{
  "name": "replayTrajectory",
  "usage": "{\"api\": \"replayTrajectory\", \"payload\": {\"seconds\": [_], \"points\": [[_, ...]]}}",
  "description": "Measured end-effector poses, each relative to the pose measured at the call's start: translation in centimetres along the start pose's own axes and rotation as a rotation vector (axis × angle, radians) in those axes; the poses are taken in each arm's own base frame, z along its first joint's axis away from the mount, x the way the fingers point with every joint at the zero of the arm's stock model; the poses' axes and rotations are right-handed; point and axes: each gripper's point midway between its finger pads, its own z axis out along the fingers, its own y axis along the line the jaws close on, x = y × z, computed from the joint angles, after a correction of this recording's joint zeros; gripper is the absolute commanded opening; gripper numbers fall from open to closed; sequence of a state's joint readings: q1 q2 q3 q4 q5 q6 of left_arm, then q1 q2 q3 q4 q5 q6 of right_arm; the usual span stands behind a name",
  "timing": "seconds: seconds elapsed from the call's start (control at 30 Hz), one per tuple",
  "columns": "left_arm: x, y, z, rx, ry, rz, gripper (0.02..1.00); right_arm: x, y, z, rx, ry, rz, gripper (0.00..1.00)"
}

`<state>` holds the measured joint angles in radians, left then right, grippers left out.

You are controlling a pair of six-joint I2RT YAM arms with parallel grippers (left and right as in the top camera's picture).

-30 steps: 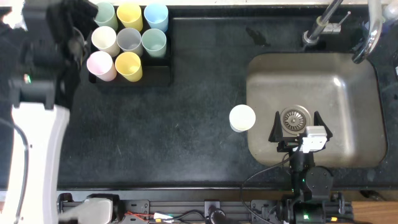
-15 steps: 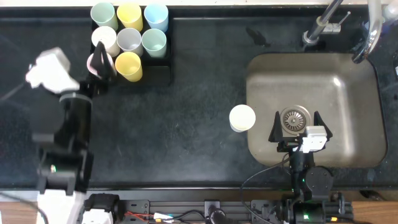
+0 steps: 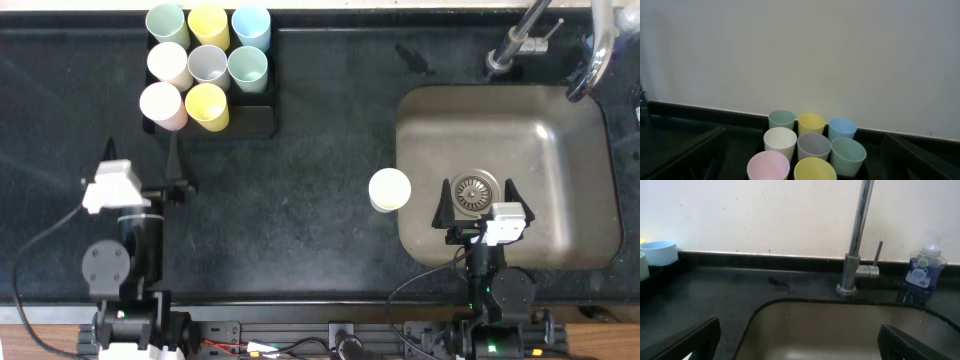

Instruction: Store Cups

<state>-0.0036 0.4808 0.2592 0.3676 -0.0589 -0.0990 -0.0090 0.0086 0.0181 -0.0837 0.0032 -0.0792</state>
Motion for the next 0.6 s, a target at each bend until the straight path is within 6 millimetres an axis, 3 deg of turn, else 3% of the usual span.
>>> {"api": "replayTrajectory", "payload": {"seconds": [0.23,0.6], "points": [[-0.3,0.1,-1.8,0.008,-0.073,0.0,1.0,0.0,0.0,0.0,-0.001,0.0,0.0,0.993],[3.1,0.0,-3.2,0.038,-0.049,0.002,0.998,0.0,0.0,0.0,0.0,0.0,0.0,0.996]]}}
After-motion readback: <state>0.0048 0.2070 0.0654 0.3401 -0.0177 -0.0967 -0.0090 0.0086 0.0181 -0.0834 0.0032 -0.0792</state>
